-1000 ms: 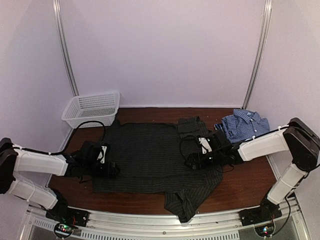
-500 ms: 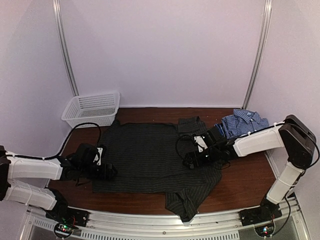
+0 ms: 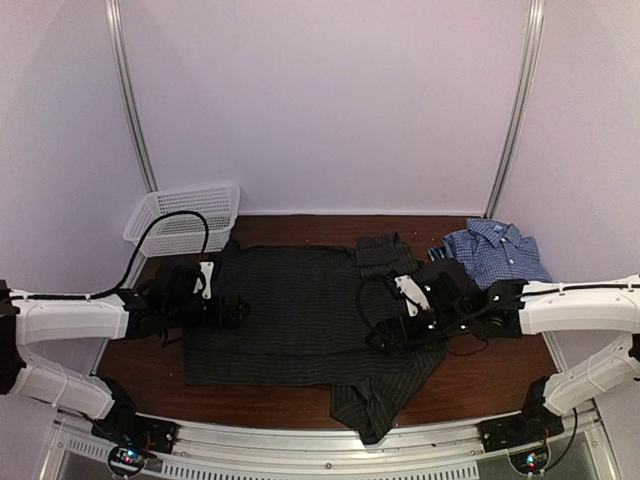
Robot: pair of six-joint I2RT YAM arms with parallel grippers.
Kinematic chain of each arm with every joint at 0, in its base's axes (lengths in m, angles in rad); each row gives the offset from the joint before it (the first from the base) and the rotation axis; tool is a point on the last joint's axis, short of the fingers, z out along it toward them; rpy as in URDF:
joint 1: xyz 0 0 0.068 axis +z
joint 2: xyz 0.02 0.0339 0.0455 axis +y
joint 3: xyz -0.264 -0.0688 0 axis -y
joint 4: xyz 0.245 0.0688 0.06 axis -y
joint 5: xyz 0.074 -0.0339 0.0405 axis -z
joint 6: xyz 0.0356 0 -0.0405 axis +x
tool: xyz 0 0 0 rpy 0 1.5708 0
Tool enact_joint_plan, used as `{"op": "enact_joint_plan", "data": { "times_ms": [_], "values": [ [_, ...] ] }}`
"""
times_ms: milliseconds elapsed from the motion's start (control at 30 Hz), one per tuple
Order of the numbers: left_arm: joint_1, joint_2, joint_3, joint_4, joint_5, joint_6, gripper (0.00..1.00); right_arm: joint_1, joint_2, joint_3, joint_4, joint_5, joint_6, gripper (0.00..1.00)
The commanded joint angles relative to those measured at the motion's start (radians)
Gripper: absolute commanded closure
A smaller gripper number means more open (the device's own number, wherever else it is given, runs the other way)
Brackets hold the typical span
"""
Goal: Fold and stack the long sleeve shirts
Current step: Move the flattened shirt to the center of the board, then pick up the sleeve from the center of the board.
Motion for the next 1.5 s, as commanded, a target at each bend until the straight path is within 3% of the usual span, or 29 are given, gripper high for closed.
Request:
{"op": "enact_joint_plan", "data": {
  "times_ms": [0,300,367,633,767,933,1133,1300,1467],
  "values": [
    [-0.002,0.09,0.095,0.037,-0.014,0.046,0.02,0.123,-0.1,-0.057,-0.101,0.054,0.132,0.03],
    [-0.002,0.219,0.184,0.059,0.035,0.057,0.02,0.368,-0.093,-0.154,-0.043,0.039,0.311,0.12],
    [-0.002,0.236,0.193,0.061,0.035,0.061,0.02,0.394,-0.063,-0.169,0.003,0.024,0.327,0.18],
    [-0.002,0.227,0.194,0.068,0.042,0.086,0.03,0.423,0.047,-0.141,0.06,-0.027,0.323,0.66],
    [-0.002,0.214,0.18,0.103,0.082,0.115,0.06,0.423,0.031,-0.056,-0.07,0.028,0.288,1.0],
    [-0.002,0.184,0.138,0.166,0.135,0.136,0.07,0.399,0.026,0.14,-0.272,0.153,0.194,1.0],
    [-0.002,0.159,0.115,0.184,0.15,0.147,0.08,0.269,0.123,0.281,-0.385,0.194,0.035,1.0],
    [-0.016,0.126,0.074,0.241,0.236,0.189,0.11,0.136,0.235,0.375,-0.387,0.172,-0.095,1.0],
    [-0.118,0.067,0.002,0.35,0.329,0.253,0.13,0.027,0.337,0.427,-0.348,0.103,-0.177,1.0]
  ]
}}
